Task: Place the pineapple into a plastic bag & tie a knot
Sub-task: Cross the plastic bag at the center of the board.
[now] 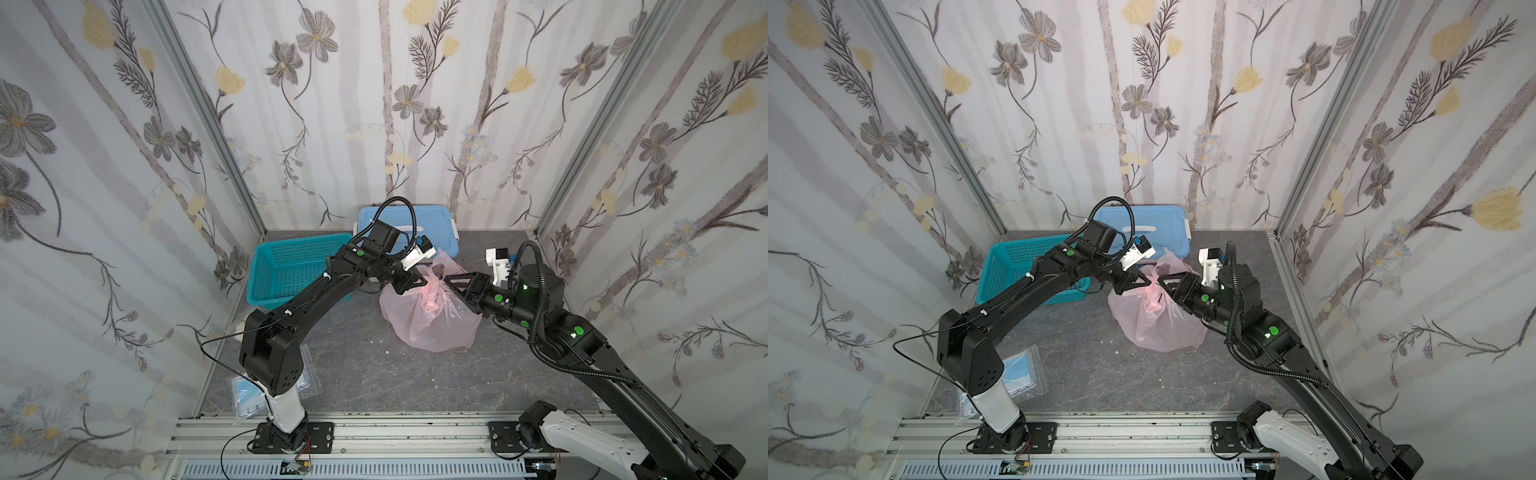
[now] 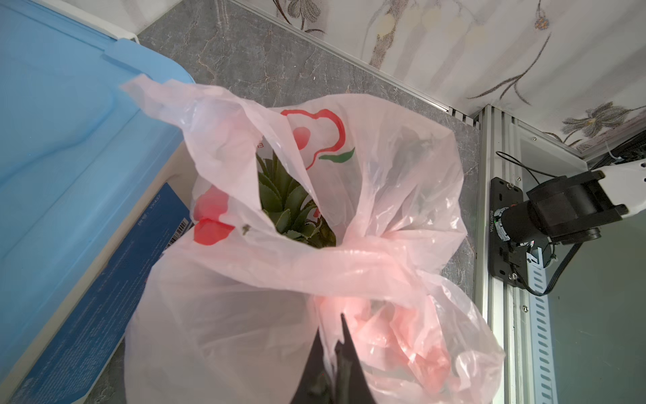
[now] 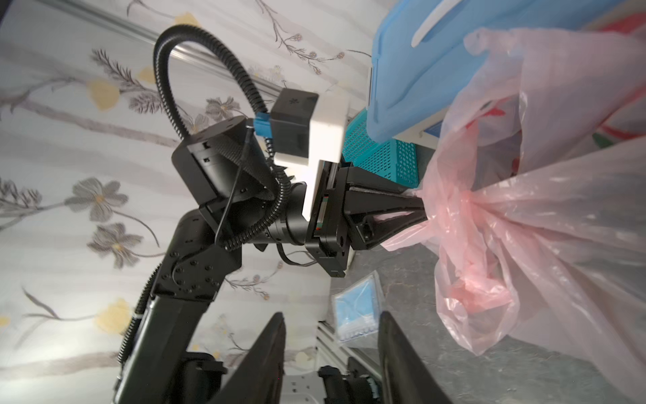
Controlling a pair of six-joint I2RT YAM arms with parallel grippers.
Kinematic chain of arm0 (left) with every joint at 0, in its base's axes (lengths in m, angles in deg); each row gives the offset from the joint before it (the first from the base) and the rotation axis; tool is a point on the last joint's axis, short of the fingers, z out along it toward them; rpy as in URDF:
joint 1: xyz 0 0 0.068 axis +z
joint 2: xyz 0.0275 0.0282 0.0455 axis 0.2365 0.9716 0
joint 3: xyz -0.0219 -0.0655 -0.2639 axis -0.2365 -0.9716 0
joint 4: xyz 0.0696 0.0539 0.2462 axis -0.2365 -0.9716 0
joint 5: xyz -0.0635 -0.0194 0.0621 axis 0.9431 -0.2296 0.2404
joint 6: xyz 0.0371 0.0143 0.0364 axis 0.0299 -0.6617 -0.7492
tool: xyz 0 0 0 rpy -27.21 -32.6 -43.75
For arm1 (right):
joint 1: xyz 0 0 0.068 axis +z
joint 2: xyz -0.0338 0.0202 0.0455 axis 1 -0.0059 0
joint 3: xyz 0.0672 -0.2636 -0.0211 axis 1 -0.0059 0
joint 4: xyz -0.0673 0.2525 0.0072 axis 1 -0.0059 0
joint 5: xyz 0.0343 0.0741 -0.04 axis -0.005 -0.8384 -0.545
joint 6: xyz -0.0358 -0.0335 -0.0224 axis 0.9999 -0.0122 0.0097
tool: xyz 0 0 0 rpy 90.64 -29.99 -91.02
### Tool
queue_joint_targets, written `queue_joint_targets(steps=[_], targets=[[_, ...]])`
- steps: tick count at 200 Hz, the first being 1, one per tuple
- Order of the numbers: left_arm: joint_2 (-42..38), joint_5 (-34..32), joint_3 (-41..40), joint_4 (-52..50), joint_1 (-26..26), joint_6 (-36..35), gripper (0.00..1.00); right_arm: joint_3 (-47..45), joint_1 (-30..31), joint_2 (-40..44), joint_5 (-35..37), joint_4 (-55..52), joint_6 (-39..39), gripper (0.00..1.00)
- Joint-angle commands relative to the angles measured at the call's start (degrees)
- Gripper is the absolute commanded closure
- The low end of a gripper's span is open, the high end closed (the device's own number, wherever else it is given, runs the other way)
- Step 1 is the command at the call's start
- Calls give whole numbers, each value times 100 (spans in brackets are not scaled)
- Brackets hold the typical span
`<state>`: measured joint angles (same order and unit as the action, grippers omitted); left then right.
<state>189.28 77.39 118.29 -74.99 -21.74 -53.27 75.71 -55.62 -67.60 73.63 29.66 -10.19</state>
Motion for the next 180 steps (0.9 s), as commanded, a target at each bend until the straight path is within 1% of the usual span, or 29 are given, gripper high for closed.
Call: queue_joint_targets(steps=[1, 11, 19, 28, 44, 52, 75, 109, 130, 180], targets=[[-52, -73, -48, 270, 8, 99, 100, -222, 122, -56, 484, 1107, -2904, 50], [-60, -69, -57, 305, 9, 138, 100, -341, 267, -51, 748, 1311, -3461, 45], [-68, -73, -66, 324, 4, 161, 100, -417, 341, -71, 937, 1449, -3740, 34], [-68, -81, -66, 370, 4, 198, 100, -448, 402, -142, 1061, 1478, -4008, 28], [-60, -90, -53, 375, 6, 218, 100, -650, 436, -300, 1129, 1913, -4351, 25], [-62, -92, -57, 372, 4, 214, 100, -733, 445, -381, 1158, 2085, -4503, 21], [-53, -91, -40, 334, 8, 224, 100, -749, 446, -645, 1377, 2307, -4569, 14], [-90, -104, -48, 302, 10, 241, 100, -793, 426, -1020, 1482, 2488, -4602, 10], [-94, -109, -48, 283, 6, 251, 100, -879, 420, -1221, 1341, 2666, -4700, 10], [-100, -83, -48, 293, 8, 292, 100, -1037, 402, -1293, 1527, 2541, -4685, 10]])
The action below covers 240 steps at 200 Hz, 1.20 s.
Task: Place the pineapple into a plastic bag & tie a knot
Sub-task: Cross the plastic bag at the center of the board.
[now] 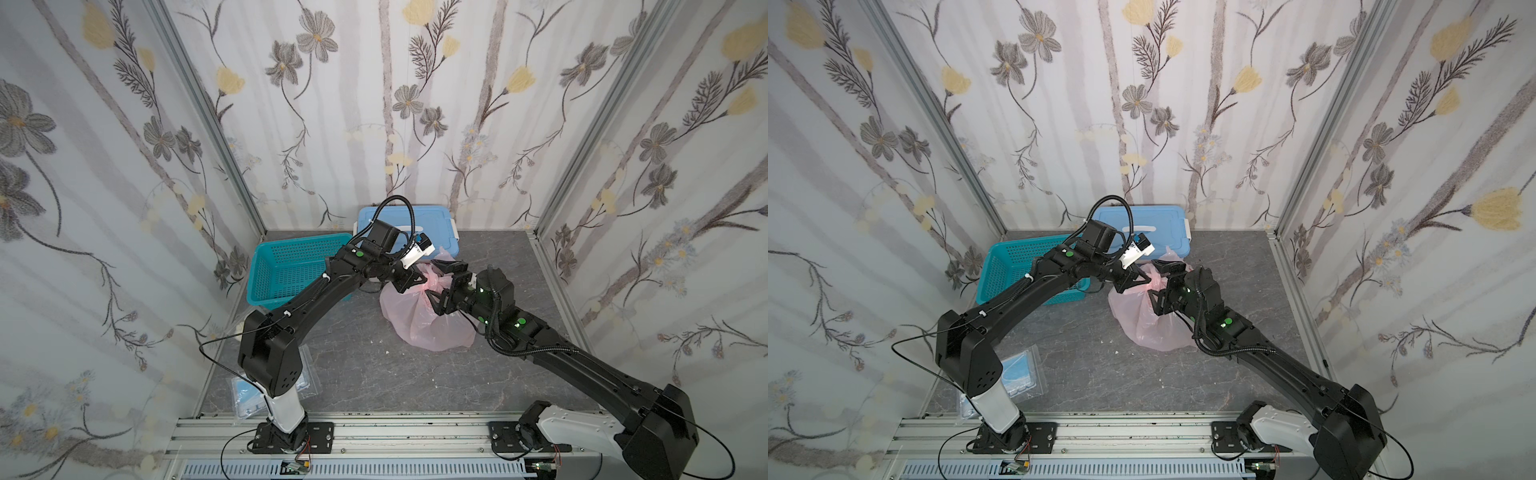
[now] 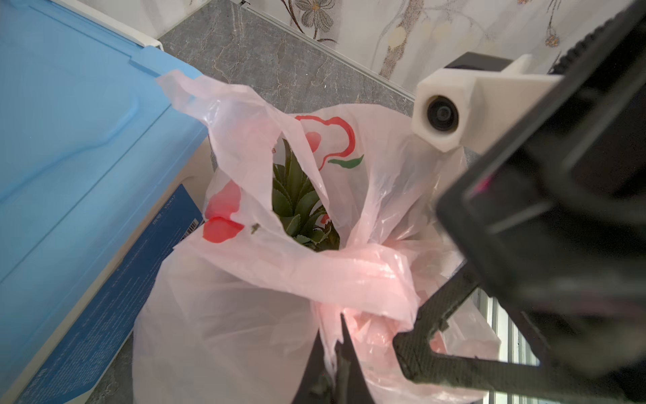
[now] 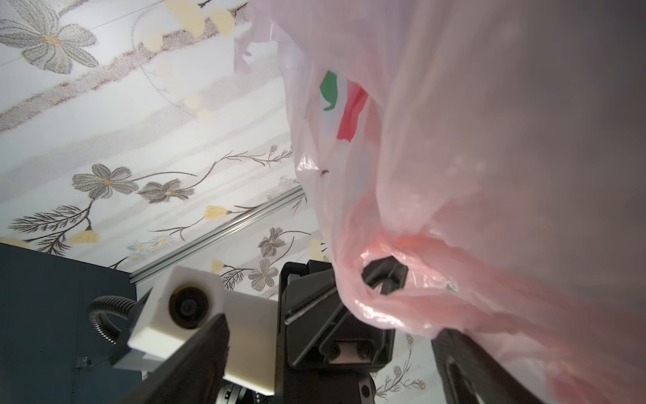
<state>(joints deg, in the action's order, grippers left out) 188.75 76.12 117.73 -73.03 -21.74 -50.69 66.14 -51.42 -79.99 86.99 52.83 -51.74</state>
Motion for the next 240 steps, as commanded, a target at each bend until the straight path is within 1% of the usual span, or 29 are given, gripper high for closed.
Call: queue_joint_targets(steps=[1, 49, 167, 213, 240], targets=[[-49, 49, 8, 100, 8, 37, 100, -81, -18, -54, 196, 219, -530, 10], [-51, 95, 8, 143, 9, 137, 100, -214, -40, -293, 295, 395, -591, 11], [-115, 203, -141, 434, -9, 560, 100, -274, -211, -573, 838, 584, -570, 31], [-109, 263, -210, 477, -45, 641, 100, -259, -286, -570, 992, 490, -445, 44], [-113, 329, -254, 491, -79, 677, 100, -176, -315, -634, 1098, 477, -239, 58]])
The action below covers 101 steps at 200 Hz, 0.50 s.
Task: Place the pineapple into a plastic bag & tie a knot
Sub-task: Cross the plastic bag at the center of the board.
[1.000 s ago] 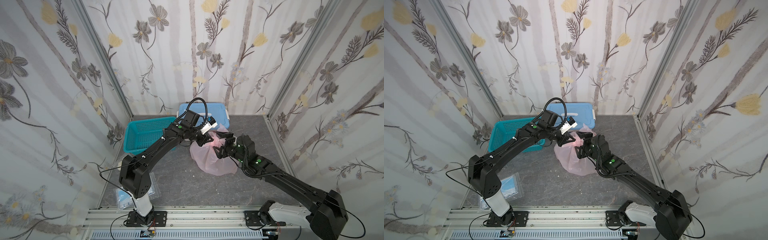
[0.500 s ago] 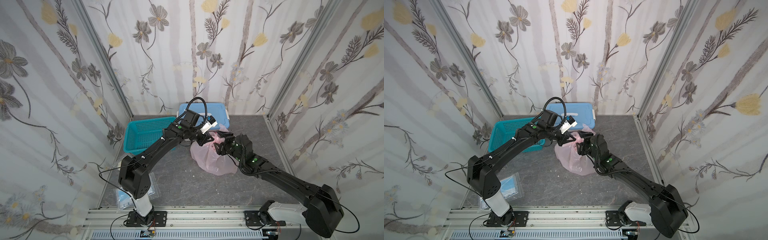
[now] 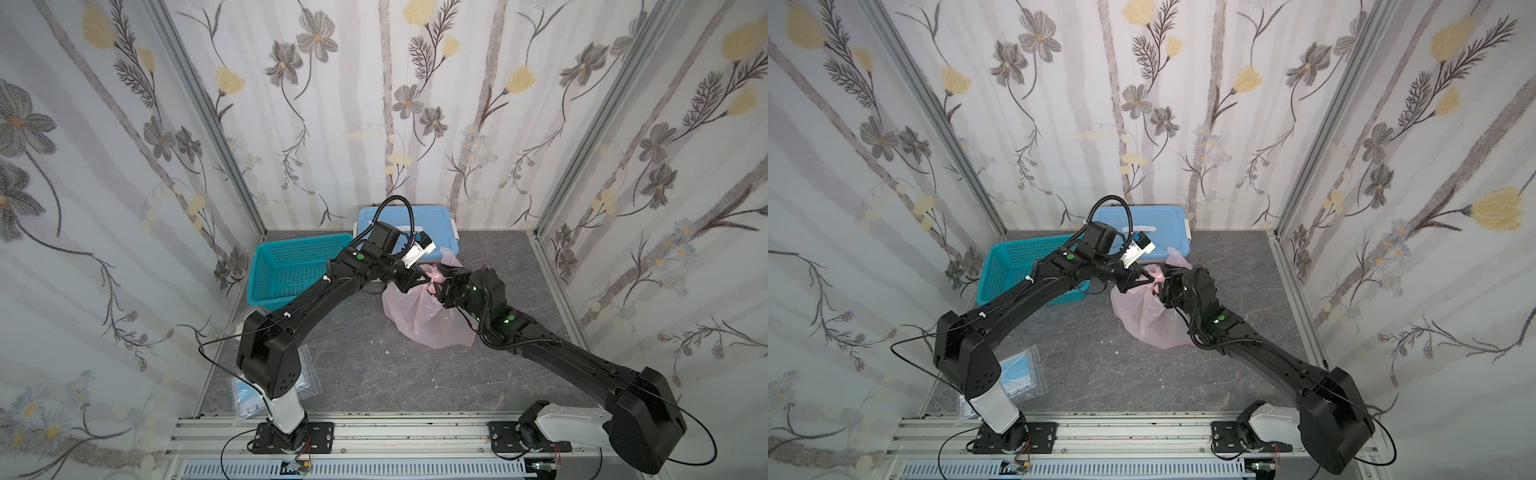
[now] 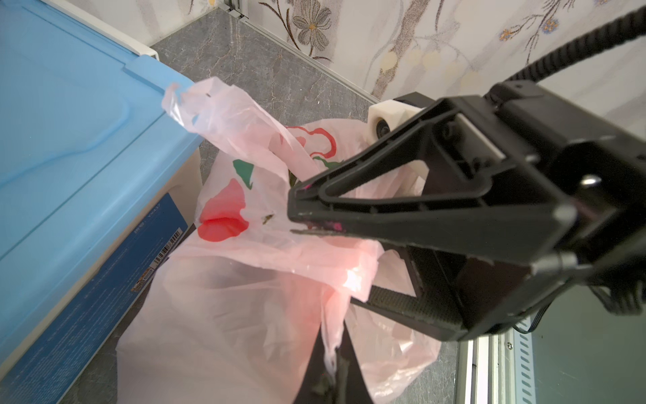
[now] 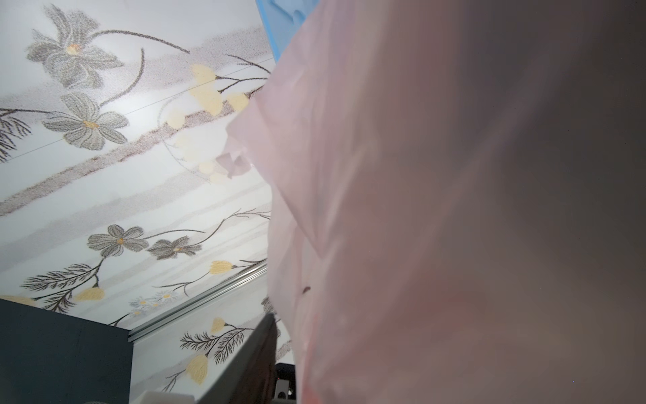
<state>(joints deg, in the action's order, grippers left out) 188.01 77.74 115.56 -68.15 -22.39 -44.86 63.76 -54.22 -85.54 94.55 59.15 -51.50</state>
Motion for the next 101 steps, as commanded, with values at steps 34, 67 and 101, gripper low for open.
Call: queue_joint_targets(steps=[34, 67, 101], targets=[[-26, 280, -56, -40, -52, 112, 100, 310, -46, -98, 531, -323, 477, 86], [-395, 300, -159, 113, -54, 114, 72, 321, -37, 171, 525, -764, 1439, 100], [-1276, 162, -549, 410, 61, 135, 31, 451, -29, 485, 475, -1596, 2703, 100]])
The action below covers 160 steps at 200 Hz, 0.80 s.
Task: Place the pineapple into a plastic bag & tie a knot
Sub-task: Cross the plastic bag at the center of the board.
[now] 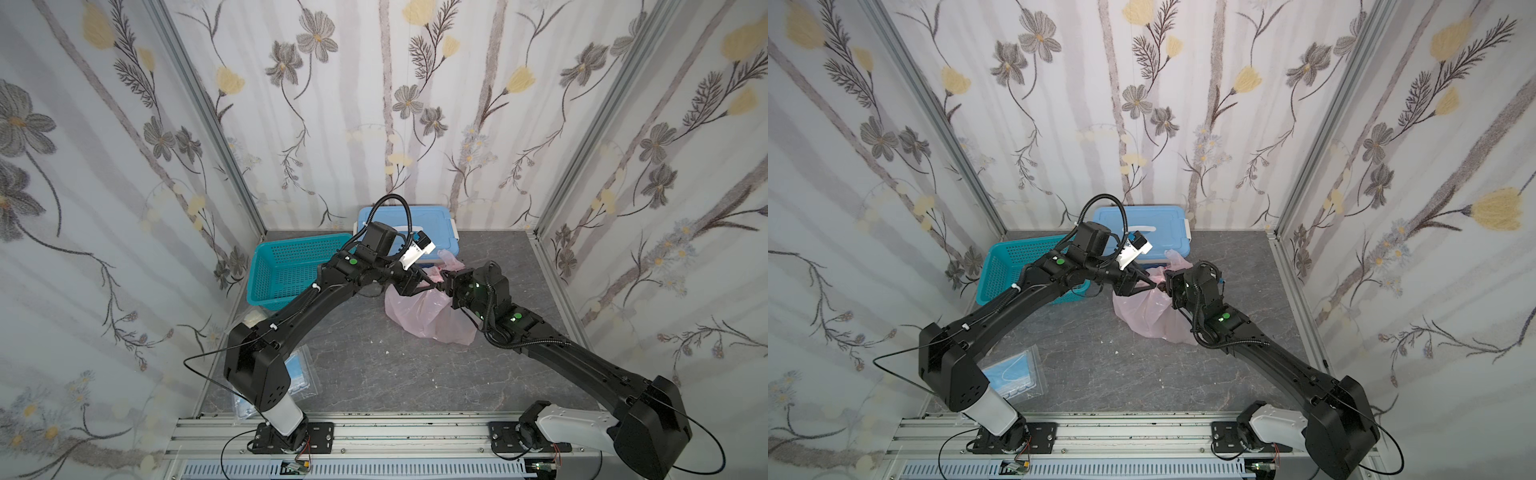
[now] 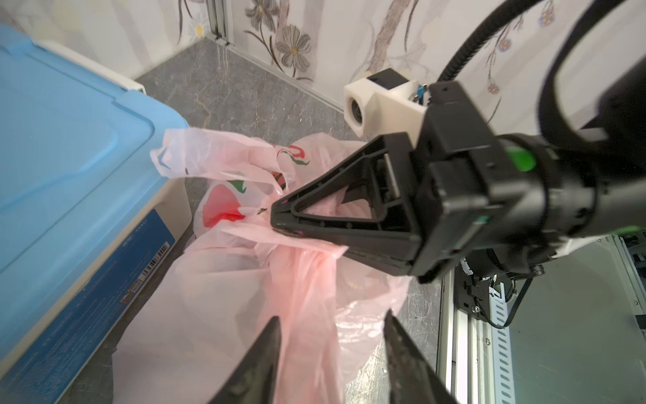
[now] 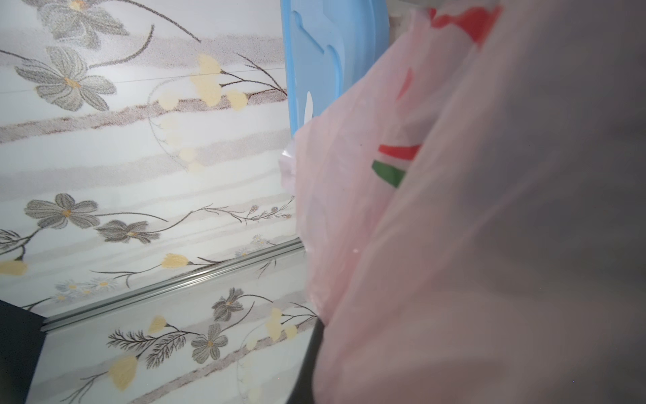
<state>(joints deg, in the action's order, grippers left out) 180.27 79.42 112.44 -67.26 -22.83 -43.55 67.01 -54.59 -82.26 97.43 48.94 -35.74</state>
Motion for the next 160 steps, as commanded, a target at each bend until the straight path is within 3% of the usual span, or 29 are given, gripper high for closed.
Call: queue_joint_targets(steps=[1, 28, 52, 60, 80, 98, 122, 135, 160], targets=[[-529, -14, -254, 333, 111, 3, 30, 131, 4, 161, 185, -601, 1151, 100], [-953, -138, -904, 246, 386, -414, 18, 207, -9, 295, -57, -877, 1798, 100], [-720, -179, -1259, -79, 478, -1410, 12, 437, -17, 301, -246, -1021, 2453, 100], [-590, -292, -1370, 78, 478, -1590, 5, 537, -22, 281, -316, -1067, 2660, 100], [-370, -587, -1671, 951, 467, -1773, 5, 735, -53, 227, -562, -1145, 3053, 100], [-263, -590, -1897, 1573, 454, -1909, 9, 809, -77, 209, -779, -1168, 3297, 100], [-158, 12, -1831, 1071, 309, -2161, 33, 1052, -167, 175, -967, -1234, 3706, 100], [-274, 333, -2056, 923, 70, -2205, 37, 1266, -224, 94, -1089, -1306, 4034, 100], [-655, 300, -2904, 1978, -682, -1273, 39, 1614, -306, -117, -1431, -1461, 4818, 100]])
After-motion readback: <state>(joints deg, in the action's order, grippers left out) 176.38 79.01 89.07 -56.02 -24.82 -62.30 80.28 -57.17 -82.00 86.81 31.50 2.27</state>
